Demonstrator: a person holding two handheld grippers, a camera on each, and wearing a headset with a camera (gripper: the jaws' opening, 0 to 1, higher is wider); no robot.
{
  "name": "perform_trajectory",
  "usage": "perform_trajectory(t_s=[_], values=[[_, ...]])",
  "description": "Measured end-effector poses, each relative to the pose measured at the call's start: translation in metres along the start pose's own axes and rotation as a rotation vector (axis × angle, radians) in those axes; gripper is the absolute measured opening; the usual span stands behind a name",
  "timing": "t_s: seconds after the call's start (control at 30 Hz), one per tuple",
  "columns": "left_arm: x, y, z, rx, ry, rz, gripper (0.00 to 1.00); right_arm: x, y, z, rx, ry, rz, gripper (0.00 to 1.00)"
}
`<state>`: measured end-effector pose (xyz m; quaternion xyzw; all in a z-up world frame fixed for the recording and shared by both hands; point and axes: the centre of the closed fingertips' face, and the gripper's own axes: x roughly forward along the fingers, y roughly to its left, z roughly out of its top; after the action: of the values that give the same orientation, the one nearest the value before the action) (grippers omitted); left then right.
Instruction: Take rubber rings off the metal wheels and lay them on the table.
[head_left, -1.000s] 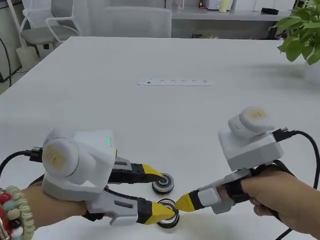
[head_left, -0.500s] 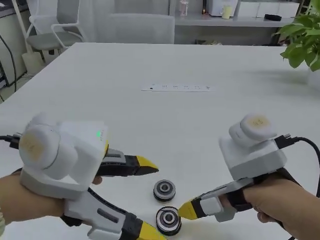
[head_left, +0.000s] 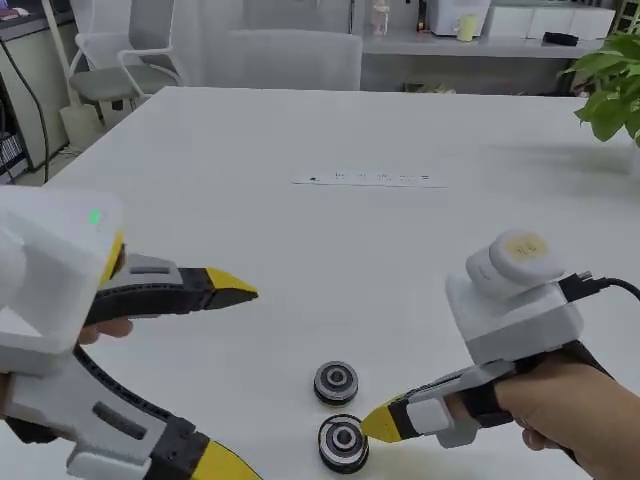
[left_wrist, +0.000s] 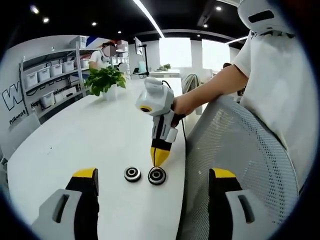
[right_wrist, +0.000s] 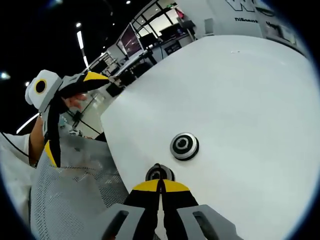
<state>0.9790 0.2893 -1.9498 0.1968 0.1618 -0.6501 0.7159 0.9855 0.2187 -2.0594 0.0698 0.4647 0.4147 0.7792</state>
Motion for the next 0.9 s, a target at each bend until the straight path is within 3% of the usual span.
perform_trajectory(t_s=[0.3, 0.73, 0.9], values=[[-0.027, 0.002, -0.009, -0.045, -0.017, 0.094, 0.91, -0.001, 0.001, 0.0, 0.003, -0.002, 0.006, 0.0], [-0.072, 0.015, -0.033, -0.151, -0.059, 0.311, 0.91, -0.003, 0.002, 0.003, -0.003, -0.012, 0.009, 0.0], [-0.075, 0.014, -0.043, -0.183, -0.058, 0.349, 0.91, -0.006, 0.0, 0.005, 0.01, -0.03, 0.009, 0.0]])
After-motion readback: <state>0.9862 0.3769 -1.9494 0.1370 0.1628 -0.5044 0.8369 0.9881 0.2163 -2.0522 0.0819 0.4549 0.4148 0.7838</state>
